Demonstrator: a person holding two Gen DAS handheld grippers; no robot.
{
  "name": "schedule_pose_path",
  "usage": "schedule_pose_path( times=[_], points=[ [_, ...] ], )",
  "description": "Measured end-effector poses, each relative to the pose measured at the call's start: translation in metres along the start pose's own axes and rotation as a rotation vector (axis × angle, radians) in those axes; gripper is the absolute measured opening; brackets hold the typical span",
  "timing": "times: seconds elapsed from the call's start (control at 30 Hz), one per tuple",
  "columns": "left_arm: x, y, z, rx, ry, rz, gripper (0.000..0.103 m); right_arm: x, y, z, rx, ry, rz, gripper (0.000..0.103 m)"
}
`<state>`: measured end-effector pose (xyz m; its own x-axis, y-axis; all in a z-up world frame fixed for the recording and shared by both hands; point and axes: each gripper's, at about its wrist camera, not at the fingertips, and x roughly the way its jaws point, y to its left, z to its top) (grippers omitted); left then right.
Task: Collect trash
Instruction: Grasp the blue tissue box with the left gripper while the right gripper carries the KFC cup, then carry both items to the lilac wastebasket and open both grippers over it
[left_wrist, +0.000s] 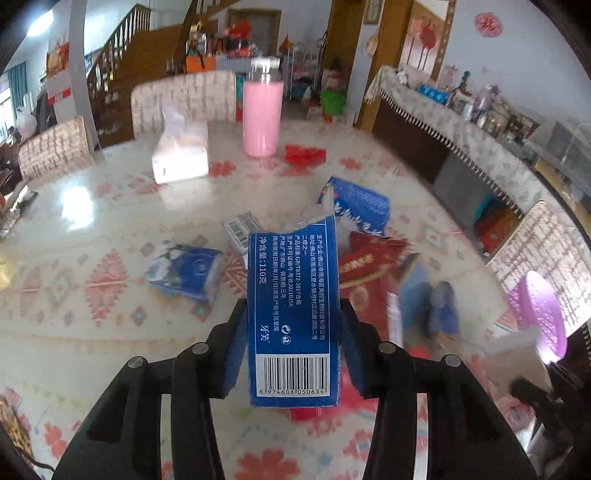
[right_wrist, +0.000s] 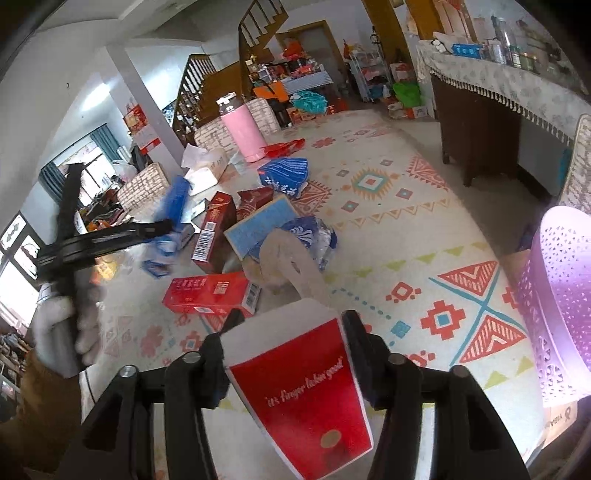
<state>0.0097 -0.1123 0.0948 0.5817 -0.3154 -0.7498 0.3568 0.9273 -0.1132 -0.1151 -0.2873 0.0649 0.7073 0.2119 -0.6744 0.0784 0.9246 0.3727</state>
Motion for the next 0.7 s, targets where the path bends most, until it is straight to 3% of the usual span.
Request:
schedule_pose_path(
  times=[0.2, 0.33, 0.7],
  points=[
    [-0.054, -0.007, -0.024, 0.045, -0.075, -0.010, 0.046, 0.003, -0.003, -0.005, 0.023, 0.004, -0.060, 0.078],
    [-0.080, -0.017, -0.039, 0.092, -0.117, 0.000, 0.046, 0.005, -0.004, -0.017, 0.032, 0.022, -0.082, 0.079],
    [-0.095, -0.049, -0.059, 0.149, -0.132, -0.034, 0.046, 0.016, -0.004, -0.031, 0.001, 0.050, -0.097, 0.082]
  ],
)
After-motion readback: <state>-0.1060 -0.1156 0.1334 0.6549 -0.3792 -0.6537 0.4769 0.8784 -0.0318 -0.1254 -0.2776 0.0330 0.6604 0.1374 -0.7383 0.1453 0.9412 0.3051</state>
